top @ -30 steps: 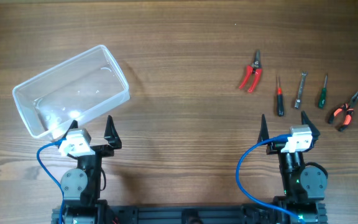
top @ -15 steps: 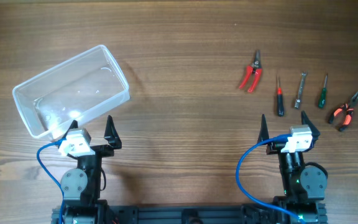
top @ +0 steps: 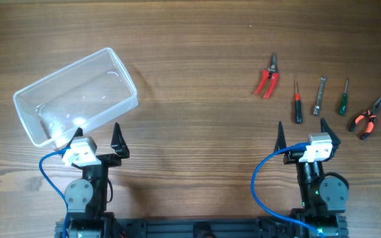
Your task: Pack container
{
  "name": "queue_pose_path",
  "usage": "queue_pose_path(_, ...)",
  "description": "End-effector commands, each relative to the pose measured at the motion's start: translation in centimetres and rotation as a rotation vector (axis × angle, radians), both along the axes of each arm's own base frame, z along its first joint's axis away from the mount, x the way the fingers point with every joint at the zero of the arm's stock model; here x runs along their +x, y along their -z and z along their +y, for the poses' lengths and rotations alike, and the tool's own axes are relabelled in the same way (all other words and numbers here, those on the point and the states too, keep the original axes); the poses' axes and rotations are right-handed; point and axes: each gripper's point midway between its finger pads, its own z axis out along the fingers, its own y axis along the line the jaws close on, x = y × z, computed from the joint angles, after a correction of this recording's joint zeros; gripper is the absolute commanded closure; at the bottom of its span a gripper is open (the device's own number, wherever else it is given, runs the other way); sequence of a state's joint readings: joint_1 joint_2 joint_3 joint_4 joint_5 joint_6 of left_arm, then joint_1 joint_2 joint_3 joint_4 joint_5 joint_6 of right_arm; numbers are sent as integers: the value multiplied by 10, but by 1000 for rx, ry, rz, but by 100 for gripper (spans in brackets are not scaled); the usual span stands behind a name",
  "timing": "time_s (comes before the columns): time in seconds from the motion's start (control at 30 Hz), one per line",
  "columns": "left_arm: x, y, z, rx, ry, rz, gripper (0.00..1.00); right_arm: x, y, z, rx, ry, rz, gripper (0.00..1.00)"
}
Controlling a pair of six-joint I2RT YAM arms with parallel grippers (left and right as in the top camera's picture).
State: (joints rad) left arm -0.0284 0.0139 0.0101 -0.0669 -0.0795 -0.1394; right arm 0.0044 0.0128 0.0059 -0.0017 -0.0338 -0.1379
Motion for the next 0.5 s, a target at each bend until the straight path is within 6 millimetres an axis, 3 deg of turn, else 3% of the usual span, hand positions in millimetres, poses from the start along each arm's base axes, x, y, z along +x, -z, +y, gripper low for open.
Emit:
queue_pose_path(0.0, 0, -1, -1, -1, 9, -8, 0, 0, -1, 4, 15, -24, -6, 0)
queue_pose_path(0.1, 0, 1, -1, -1, 9, -3, 0, 0, -1, 4, 75, -23, 0, 0)
queue_pose_path(0.17, 0, -2, -6, -4, 38, -12, 0, 0, 0, 5, 254, -25, 14, 0)
queue_pose_path(0.27, -1, -22, -6, -61, 37, -60, 0, -1, -6, 14, 380, -73, 33, 0)
queue_pose_path(0.47, -4, -83, 3, -88, -20, 22, 0, 5, -37, 29, 377, -153, 116, 0)
